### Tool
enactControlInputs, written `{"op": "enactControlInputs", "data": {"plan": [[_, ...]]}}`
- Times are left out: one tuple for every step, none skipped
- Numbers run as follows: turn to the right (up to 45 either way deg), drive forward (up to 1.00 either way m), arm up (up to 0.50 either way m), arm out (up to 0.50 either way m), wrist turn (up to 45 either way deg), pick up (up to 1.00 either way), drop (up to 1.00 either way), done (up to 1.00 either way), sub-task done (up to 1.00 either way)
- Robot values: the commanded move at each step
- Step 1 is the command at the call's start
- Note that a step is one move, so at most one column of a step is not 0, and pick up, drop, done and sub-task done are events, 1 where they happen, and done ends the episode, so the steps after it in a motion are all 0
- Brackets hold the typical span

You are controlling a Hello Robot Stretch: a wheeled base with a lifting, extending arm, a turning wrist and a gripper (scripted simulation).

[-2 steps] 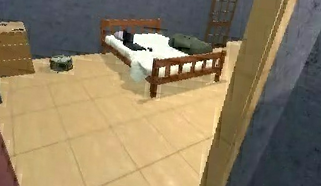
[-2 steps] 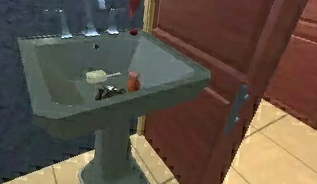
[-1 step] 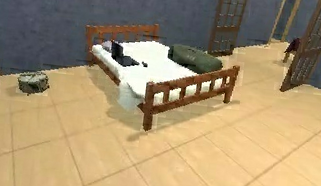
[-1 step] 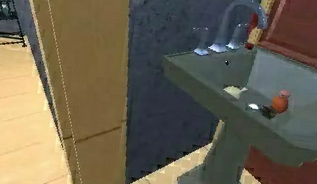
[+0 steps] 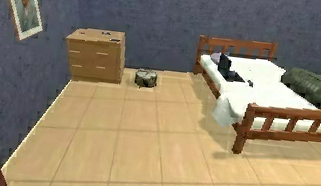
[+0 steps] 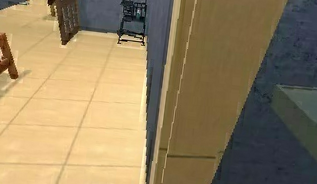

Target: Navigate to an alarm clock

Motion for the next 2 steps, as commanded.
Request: {"op": "enactControlInputs", "data": {"plan": [[0.0, 0.15, 0.00, 0.00, 0.0, 0.00, 0.00, 0.00, 0.00], [45.0, 0.00, 0.00, 0.00, 0.0, 0.00, 0.00, 0.00, 0.00]]}}
